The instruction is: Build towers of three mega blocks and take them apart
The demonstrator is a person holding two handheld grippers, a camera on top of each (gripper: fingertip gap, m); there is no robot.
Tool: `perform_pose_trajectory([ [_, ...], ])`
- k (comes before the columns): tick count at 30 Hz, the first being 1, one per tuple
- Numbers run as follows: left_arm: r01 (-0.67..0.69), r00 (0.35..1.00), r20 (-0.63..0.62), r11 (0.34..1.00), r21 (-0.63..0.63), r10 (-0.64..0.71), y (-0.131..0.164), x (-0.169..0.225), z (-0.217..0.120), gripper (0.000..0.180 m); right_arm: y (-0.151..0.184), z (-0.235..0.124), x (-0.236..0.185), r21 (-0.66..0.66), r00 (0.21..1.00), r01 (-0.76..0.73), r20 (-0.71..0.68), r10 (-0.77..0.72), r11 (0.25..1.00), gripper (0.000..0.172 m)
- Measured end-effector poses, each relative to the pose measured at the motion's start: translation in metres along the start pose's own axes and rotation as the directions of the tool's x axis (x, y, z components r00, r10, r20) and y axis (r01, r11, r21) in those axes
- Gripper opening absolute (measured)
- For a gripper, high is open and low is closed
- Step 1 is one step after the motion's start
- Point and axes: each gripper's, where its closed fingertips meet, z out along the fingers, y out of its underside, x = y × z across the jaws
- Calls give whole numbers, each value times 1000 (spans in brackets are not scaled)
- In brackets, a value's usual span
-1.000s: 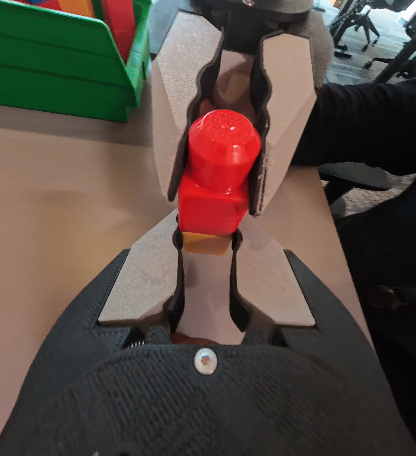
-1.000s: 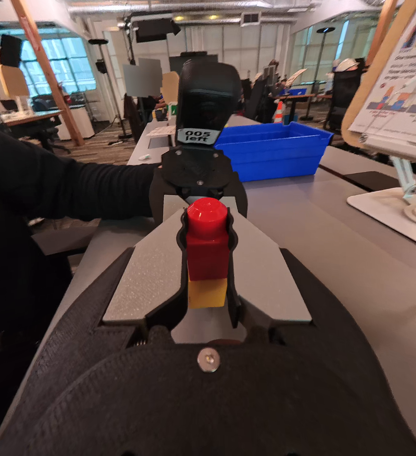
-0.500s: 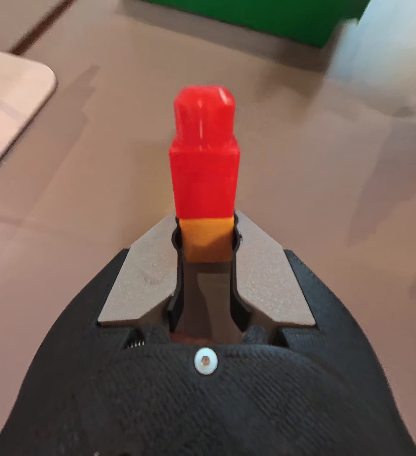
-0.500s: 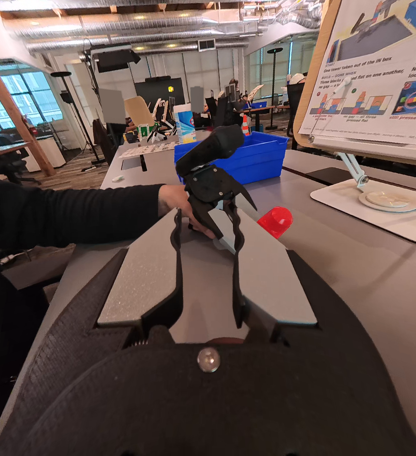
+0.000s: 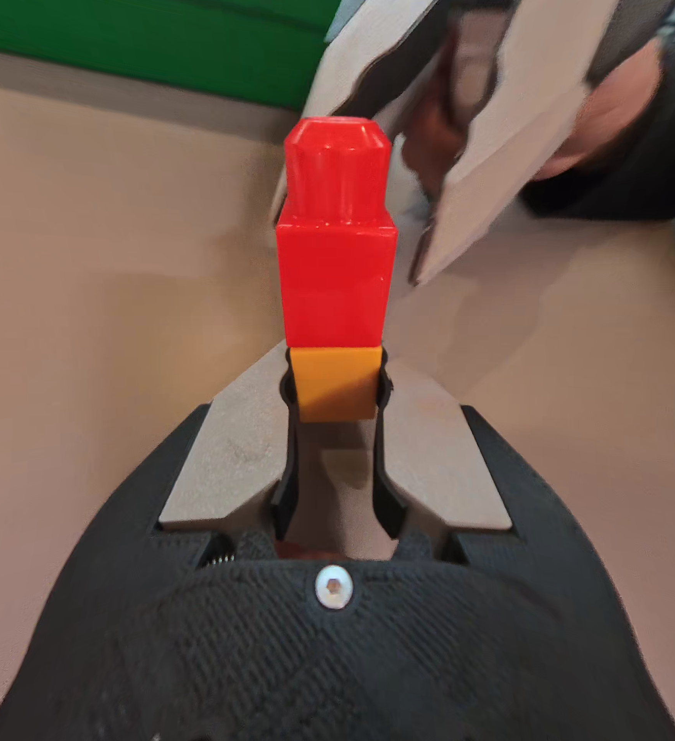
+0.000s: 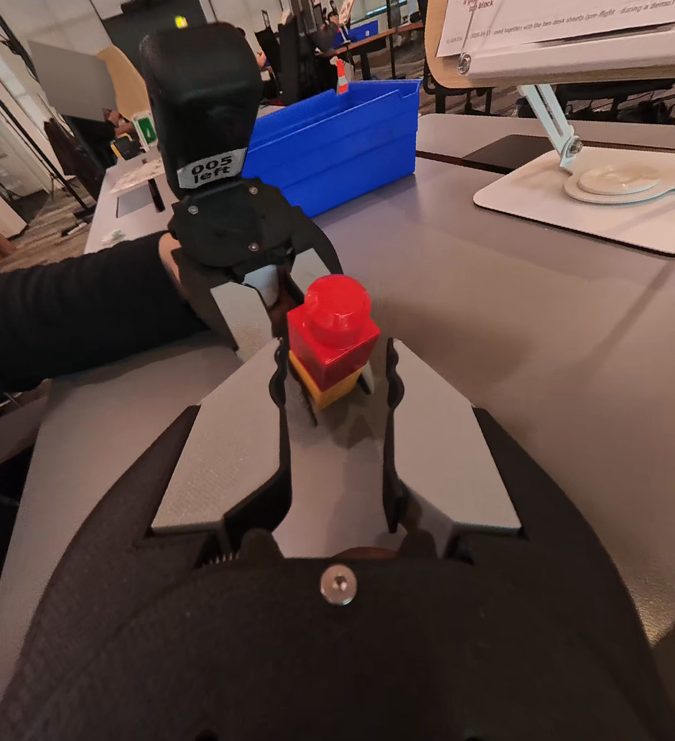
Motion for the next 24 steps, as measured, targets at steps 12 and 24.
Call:
perform_pose_trajectory([
  [12, 39, 974, -225, 998, 40, -29, -12, 44, 5, 36, -7, -4, -31, 40, 978, -10, 206, 2, 999, 38],
  [24, 68, 940, -339, 995, 71, -40, -21, 67, 4, 35, -6, -17, -46, 14, 956, 71, 285, -72, 997, 34],
])
